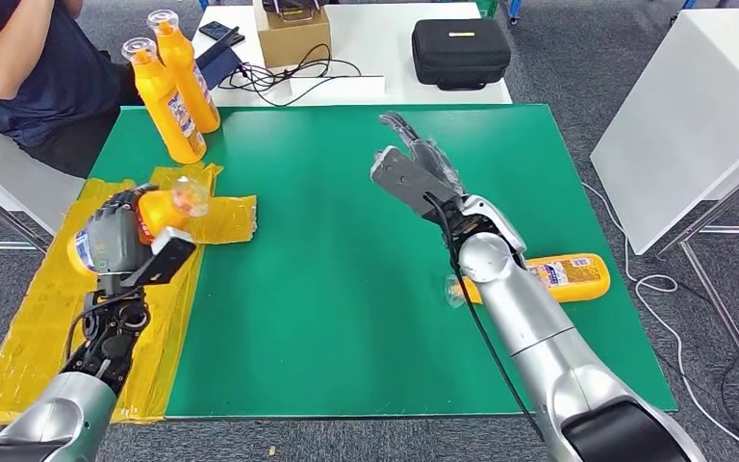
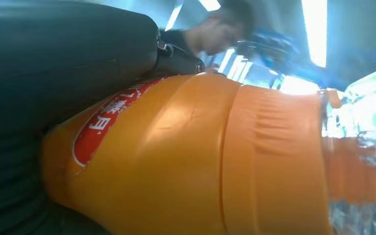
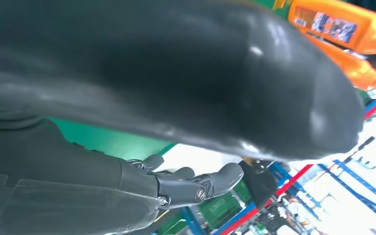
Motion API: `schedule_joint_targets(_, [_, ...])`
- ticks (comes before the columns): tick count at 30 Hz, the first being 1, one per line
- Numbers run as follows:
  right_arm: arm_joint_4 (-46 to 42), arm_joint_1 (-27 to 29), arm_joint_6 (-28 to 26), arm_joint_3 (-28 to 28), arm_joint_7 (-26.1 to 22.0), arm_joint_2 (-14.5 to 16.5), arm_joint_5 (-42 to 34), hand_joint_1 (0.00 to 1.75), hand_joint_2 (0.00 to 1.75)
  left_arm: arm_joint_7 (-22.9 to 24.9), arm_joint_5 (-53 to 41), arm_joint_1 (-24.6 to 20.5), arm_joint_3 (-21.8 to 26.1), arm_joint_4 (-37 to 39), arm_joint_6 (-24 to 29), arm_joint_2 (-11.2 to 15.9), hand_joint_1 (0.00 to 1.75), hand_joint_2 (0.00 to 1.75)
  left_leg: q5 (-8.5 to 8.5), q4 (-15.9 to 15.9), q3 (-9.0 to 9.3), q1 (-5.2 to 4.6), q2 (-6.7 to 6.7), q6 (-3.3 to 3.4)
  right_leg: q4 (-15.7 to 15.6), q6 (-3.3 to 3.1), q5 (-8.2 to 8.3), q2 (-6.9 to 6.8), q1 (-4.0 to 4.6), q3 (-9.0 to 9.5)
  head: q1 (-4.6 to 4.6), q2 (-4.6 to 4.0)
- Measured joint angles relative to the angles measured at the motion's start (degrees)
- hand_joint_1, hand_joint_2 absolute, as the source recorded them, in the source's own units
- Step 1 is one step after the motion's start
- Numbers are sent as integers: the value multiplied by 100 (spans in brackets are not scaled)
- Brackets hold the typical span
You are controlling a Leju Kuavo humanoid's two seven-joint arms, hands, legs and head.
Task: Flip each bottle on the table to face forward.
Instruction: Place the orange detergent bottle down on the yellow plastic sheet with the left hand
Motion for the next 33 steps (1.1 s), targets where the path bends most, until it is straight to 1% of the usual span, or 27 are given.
schedule_joint_targets(1, [-70,25,73,-31,-26,-42,-9,0,0,110,-567,9,167,115,1,3,175,175,0,0,0,0,1,0,0,0,0,1,0,0,0,0])
schedule_joint_targets(2, [-119,44,128,-56,-45,-82,-13,0,0,176,-941,23,325,222,1,7,175,175,0,0,0,0,3,0,0,0,0,3,0,-1,1,0])
schedule_joint_targets(5, [-213,82,217,-103,-90,-182,-5,0,0,322,-1419,73,694,487,4,8,175,175,0,0,0,0,3,0,-1,0,0,3,0,-2,0,0])
schedule_joint_targets(8, [-239,91,326,-112,-147,-254,8,0,0,534,-1892,113,914,723,7,8,175,175,0,0,-1,0,-2,0,-1,0,0,0,0,-2,-1,0])
schedule_joint_targets(11, [-240,87,435,-101,-222,-354,41,0,0,645,-2149,155,1030,1033,7,8,175,175,0,0,-1,0,-2,0,-1,0,0,0,0,-1,0,0])
schedule_joint_targets(16, [-240,84,494,-74,-336,-562,77,0,0,598,-2196,139,1110,1409,10,27,175,175,0,0,1,-4,-3,0,-1,0,0,-1,-8,2,-1,0])
schedule_joint_targets(17, [-240,85,495,-69,-354,-594,79,0,0,587,-2196,126,1122,1453,11,33,131,175,0,0,3,-5,-3,0,-1,0,0,0,-8,3,-2,0])
schedule_joint_targets(20, [-249,106,496,-57,-414,-697,95,0,0,603,-2199,74,1137,1610,-18,48,0,44,-1,0,9,-5,-3,1,-1,0,0,0,-8,6,-2,0])
schedule_joint_targets(21, [-272,136,495,-53,-445,-743,110,0,0,631,-2201,63,1136,1671,-56,51,0,0,-1,0,11,-4,-3,1,-1,0,0,0,-8,7,-2,0])
schedule_joint_targets(22, [-313,182,494,-49,-477,-796,139,0,0,661,-2202,55,1135,1729,-118,54,0,0,-1,0,12,-3,-3,0,-1,0,0,0,-7,8,-2,0])
schedule_joint_targets(26, [-614,479,511,-59,-477,-1064,428,0,175,717,-2161,11,1127,1880,-526,62,0,0,-1,0,13,-3,-4,0,-1,0,0,-2,-6,10,-3,0])
schedule_joint_targets(30, [-971,760,531,-204,-428,-1370,906,0,175,623,-2064,-78,1095,1962,-896,73,0,0,0,0,13,-3,-22,1,-1,1,-1,-17,-10,13,-3,0])
schedule_joint_targets(33, [-1257,944,572,-443,-472,-1563,1126,0,175,558,-1990,-119,1053,1991,-1024,60,0,0,0,0,13,-6,-39,1,-2,1,-2,-32,-15,20,-2,0])
